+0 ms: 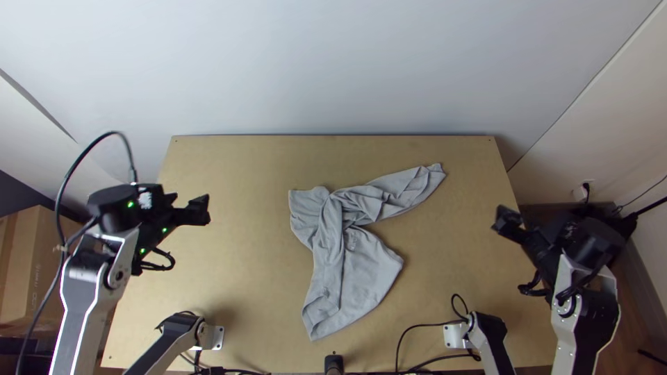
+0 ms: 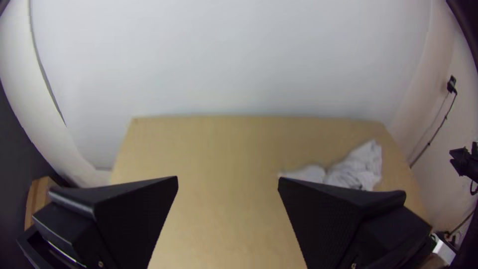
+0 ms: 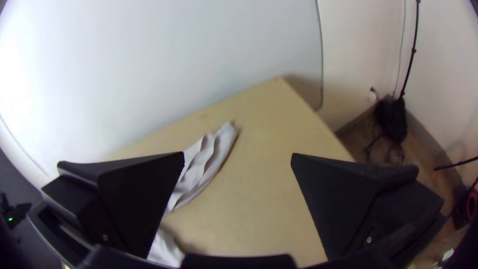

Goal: Fold the t-shirt

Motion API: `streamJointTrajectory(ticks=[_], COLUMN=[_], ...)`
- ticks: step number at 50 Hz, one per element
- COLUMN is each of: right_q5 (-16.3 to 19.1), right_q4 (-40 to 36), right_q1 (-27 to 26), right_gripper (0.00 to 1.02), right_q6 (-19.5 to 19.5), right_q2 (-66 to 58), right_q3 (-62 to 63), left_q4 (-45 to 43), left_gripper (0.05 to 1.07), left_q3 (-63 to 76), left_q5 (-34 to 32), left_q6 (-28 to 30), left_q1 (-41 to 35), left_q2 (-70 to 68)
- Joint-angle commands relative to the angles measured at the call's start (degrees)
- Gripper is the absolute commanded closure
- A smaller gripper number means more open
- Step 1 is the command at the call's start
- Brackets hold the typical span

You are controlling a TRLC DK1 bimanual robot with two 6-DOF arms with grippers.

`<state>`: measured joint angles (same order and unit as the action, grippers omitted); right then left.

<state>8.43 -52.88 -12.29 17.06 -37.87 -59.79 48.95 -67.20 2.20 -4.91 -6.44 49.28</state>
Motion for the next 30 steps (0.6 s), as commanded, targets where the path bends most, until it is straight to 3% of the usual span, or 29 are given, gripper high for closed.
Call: streamJointTrajectory(ticks=[1,5,12,20,30], right_q5=[0.0,-0.1,0.6,7.8,10.5], right_q4=[-7.0,-11.3,-14.5,-14.0,-14.3], right_q1=[8.0,14.7,21.9,27.9,35.1], right_gripper=[0.04,0.04,0.04,0.04,0.04], right_q6=[9.7,18.1,30.5,35.5,35.9], right_q2=[-2.4,-3.9,-4.7,-5.3,-8.2], right_q3=[-2.4,-1.7,2.0,5.3,11.1], left_q4=[7.1,7.7,7.4,7.8,8.0], left_gripper=[0.10,0.10,0.10,0.10,0.10], left_q3=[-6.3,-6.7,-7.3,-8.4,-7.9], left_q5=[-0.9,-0.9,-1.1,-2.7,-4.0], left_q6=[-3.8,-4.1,-5.4,-6.9,-11.5], left_q1=[-1.7,-1.7,-1.7,-1.6,-1.5], left_q2=[4.9,4.6,3.3,2.8,2.2])
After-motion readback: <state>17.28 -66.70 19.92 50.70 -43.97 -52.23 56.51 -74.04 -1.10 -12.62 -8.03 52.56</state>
